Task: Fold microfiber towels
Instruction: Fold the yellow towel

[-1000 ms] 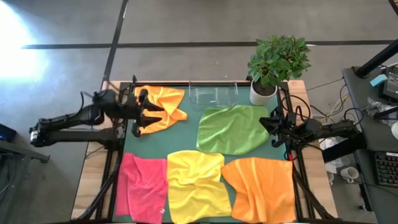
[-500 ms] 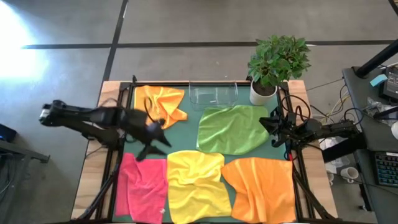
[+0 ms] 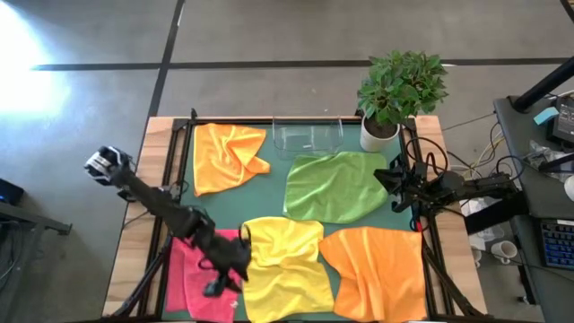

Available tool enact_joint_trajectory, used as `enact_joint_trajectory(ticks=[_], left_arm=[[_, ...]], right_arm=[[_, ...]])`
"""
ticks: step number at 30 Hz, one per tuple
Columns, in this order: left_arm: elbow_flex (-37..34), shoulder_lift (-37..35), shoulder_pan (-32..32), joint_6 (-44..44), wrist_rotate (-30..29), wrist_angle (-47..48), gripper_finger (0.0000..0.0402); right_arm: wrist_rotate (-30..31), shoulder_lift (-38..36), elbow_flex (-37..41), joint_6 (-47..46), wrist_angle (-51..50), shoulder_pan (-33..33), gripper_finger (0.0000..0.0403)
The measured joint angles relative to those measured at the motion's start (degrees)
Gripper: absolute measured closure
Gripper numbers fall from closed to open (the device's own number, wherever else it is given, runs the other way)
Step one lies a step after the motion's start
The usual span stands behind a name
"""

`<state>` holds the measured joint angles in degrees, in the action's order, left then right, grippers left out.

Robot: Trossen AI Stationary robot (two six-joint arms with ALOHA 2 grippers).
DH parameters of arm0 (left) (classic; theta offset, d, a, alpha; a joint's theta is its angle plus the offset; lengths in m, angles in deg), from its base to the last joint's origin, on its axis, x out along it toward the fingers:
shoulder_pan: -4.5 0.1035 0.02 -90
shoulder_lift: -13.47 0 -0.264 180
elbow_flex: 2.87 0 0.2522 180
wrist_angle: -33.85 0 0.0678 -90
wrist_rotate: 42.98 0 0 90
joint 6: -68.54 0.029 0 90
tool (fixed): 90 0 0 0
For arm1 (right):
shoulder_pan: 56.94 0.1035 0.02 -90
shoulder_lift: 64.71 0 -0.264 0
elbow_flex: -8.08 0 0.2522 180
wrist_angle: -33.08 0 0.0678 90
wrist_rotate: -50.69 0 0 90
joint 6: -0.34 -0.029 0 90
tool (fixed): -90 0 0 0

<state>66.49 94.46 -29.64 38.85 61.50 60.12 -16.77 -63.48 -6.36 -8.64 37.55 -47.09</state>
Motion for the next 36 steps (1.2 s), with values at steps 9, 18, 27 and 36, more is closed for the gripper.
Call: enact_joint_trajectory(ticks=[9, 18, 27, 36], left_arm=[[2.84, 11.45, -5.01, -4.2, -1.33, -5.57, 0.023], [9.15, 21.41, -6.81, 1.66, -1.05, -5.66, 0.0231], [10.5, 25.79, -6.87, 1.62, -1.07, -6.16, 0.023], [10.49, 25.88, -7.58, 4.63, -1.36, -6.23, 0.023]], right_arm=[[0.01, -0.01, 0.01, 0.0, 0.0, 0.0, 0.0364], [0.0, 0.0, 0.01, 0.0, 0.01, 0.0, 0.0364], [-0.01, 0.01, 0.01, 0.0, -0.02, 0.0, 0.0364], [-0.01, 0.01, -0.01, 0.0, -0.04, 0.0, 0.0364]])
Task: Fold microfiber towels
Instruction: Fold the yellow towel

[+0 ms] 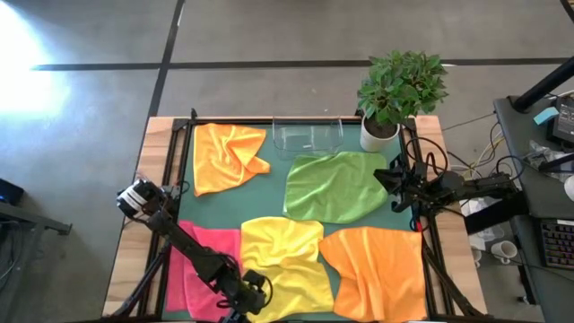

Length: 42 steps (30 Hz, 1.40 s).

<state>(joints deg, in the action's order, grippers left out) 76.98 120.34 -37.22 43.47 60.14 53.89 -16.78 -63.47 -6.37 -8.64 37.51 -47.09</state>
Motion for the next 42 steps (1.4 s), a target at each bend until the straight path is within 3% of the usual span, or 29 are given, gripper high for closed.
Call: enact_joint_trajectory(ticks=[17, 36, 42], left_arm=[[2.5, 7.23, -0.14, -1.58, -1.5, -6.29, 0.023], [2.09, 5.62, -1.57, -1.63, 0.24, -3.1, 0.0231], [2.0, 2.51, -1.77, -1.59, 0.08, 2.89, 0.0231]], right_arm=[[0.0, 0.0, 0.01, 0.0, -0.02, 0.0, 0.0364], [0.02, 0.0, 0.0, 0.0, 0.0, 0.0, 0.0364], [0.01, 0.0, 0.01, 0.0, 0.01, 0.0, 0.0364]])
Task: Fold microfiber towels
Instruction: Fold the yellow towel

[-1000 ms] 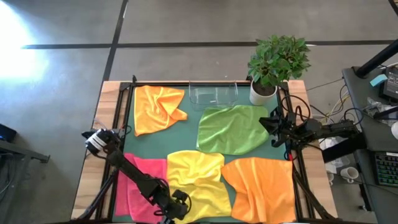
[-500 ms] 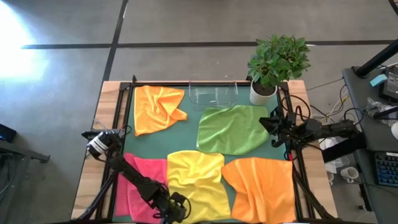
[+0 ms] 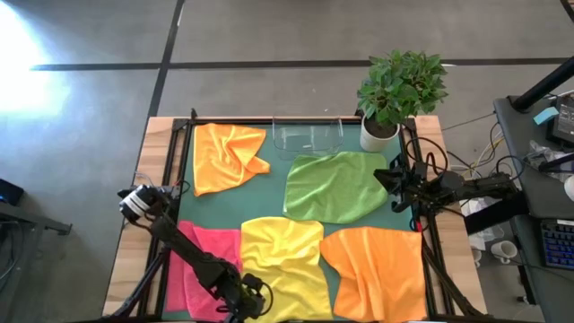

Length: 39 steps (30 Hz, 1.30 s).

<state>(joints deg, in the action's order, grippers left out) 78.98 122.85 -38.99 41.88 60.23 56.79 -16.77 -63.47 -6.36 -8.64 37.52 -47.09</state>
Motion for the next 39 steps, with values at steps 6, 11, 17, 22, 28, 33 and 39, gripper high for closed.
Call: enact_joint_trajectory(ticks=[6, 11, 17, 22, 28, 33, 39], left_arm=[[-0.04, -0.87, -0.84, 2.55, 0.01, 0.51, 0.0231], [-0.21, 0.32, -0.86, 3.46, -0.3, 0.42, 0.0231], [-0.21, 1.82, -0.84, 3.15, -3.31, 0.34, 0.0231], [-0.23, 1.86, -1.22, 3.05, -3.27, 0.31, 0.0231], [-0.26, 1.88, -1.25, 2.32, -3.25, 0.38, 0.0255], [-0.23, 1.93, -1.28, -2.95, -3.15, 0.38, 0.0312], [0.64, 1.93, -1.3, -3.05, -3.05, 0.27, 0.0384]], right_arm=[[0.01, 0.0, -0.01, 0.0, 0.01, 0.0, 0.0364], [0.01, 0.0, 0.01, 0.0, -0.01, 0.0, 0.0364], [0.01, 0.0, -0.01, 0.0, -0.1, 0.0, 0.0364], [0.0, 0.0, 0.0, 0.0, -0.1, 0.0, 0.0364], [0.01, 0.0, 0.0, 0.0, -0.1, 0.0, 0.0364], [0.01, 0.0, -0.01, 0.0, -0.1, 0.0, 0.0364], [0.01, 0.0, 0.0, 0.0, -0.1, 0.0, 0.0364]])
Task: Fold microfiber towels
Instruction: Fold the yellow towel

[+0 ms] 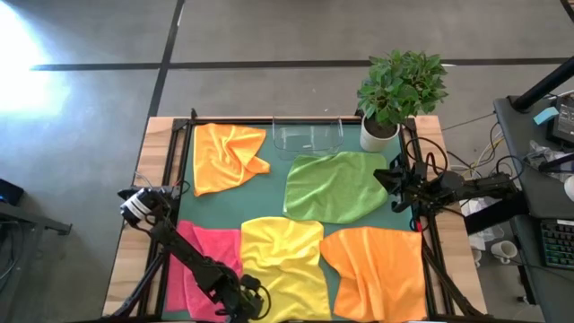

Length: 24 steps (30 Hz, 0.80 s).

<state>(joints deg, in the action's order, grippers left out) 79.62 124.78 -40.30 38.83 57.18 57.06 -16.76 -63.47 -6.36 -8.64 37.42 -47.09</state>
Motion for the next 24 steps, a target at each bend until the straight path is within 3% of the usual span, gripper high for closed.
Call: enact_joint_trajectory(ticks=[6, 14, 24], left_arm=[[0.09, -1.04, 0.05, -10.0, 0.0, 0.13, 0.0398], [0.09, -4.96, -0.24, -16.54, -0.71, 0.11, 0.0401], [-0.61, -10.23, 0.13, -20.58, -11.69, 3.41, 0.0401]], right_arm=[[0.0, 0.0, 0.01, 0.0, 0.02, 0.0, 0.0364], [-0.02, 0.0, 0.01, 0.0, 0.0, 0.0, 0.0364], [-0.02, 0.0, -0.01, 0.0, -0.05, 0.0, 0.0364]])
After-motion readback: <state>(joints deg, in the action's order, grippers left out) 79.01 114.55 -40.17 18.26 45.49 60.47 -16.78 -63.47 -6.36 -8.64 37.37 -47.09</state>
